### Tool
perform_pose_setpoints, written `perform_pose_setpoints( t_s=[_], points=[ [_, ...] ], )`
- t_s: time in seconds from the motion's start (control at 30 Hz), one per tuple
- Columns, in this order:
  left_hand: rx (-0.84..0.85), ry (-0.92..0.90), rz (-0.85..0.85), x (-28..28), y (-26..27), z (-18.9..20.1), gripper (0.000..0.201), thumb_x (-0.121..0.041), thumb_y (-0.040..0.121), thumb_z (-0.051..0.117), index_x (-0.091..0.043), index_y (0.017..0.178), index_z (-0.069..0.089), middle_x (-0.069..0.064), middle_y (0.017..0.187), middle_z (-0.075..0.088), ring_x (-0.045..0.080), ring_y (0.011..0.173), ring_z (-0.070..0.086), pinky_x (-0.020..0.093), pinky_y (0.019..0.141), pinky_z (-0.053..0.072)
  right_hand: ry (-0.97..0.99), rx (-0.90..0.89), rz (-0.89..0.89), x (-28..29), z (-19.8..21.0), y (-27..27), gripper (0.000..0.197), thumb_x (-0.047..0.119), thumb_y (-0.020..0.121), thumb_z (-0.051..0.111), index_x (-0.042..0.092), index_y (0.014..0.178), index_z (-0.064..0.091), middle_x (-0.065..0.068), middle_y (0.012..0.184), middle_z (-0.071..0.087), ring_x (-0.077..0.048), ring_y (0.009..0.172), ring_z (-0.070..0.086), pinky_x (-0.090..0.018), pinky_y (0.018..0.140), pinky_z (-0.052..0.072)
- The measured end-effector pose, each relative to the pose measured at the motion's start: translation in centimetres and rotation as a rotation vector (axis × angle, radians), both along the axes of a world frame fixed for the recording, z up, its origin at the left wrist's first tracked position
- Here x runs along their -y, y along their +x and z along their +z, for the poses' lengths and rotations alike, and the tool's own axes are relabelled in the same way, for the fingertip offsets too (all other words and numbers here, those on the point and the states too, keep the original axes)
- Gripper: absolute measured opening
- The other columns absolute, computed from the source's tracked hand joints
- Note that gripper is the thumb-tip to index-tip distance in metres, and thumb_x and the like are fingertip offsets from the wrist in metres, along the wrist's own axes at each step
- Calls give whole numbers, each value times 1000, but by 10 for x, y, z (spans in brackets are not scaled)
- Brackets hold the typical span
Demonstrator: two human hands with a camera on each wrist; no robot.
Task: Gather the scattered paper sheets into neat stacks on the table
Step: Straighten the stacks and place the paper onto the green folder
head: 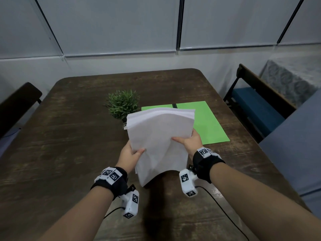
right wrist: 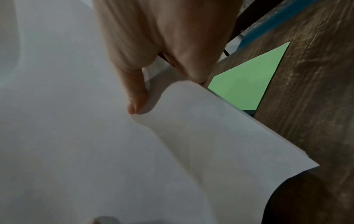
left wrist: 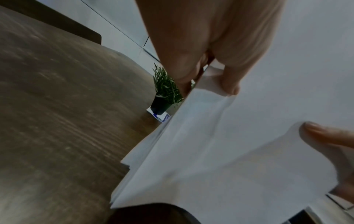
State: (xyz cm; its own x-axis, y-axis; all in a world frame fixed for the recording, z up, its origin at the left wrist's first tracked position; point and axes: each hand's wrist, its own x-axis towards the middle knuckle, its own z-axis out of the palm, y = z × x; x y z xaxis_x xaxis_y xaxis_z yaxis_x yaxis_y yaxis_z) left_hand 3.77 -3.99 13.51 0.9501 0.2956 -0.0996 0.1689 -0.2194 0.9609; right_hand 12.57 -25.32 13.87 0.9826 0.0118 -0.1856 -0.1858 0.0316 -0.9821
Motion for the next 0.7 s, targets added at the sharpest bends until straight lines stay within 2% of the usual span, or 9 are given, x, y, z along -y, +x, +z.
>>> perform_pose_setpoints(
  t_s=[0.1,0.27,0.4,0.53,0.6,0.7],
  points=[
    [28,29,-23,-4,8,14,44,-5,88,63,-16,127,48,-3,112,61,15,105,58,34,92,48,55,23,-14,-3,13,9,50,-5,60,84,15,101,62,-7,100,72,-27,93,69,-47,86,55],
    [68,47,-38,-3,19,39,44,-7,90,61,-13,131,47,-1,116,58,14,106,56,31,92,46,162,45,-61,-7,35,15,46,-9,61,81,17,95,63,-8,98,73,-28,90,69,-42,81,56],
    [96,32,-23,-5,26,48,42,-8,90,62,-16,129,47,0,117,59,16,108,56,36,94,46,209,63,-55,-9,51,23,46,-12,61,79,16,94,62,-13,101,72,-33,94,68,-47,83,56],
    [108,-71,6,1,27,44,38,-3,88,63,-21,119,49,-2,109,61,17,106,57,35,89,48,206,38,-35,-11,50,22,46,-11,63,79,14,97,63,-15,101,71,-36,96,67,-51,86,55],
    [91,-120,27,5,24,33,37,0,87,63,-17,118,51,-4,104,62,18,104,58,32,85,47,203,8,-29,-9,43,17,42,-10,65,78,16,95,63,-12,98,71,-35,95,67,-50,86,55],
    [25,-163,74,6,20,6,43,1,85,66,-10,124,52,3,109,63,23,107,59,36,87,49,184,-48,-36,-5,18,10,41,-11,67,77,18,94,64,-12,98,71,-36,95,66,-49,84,55]
  ],
)
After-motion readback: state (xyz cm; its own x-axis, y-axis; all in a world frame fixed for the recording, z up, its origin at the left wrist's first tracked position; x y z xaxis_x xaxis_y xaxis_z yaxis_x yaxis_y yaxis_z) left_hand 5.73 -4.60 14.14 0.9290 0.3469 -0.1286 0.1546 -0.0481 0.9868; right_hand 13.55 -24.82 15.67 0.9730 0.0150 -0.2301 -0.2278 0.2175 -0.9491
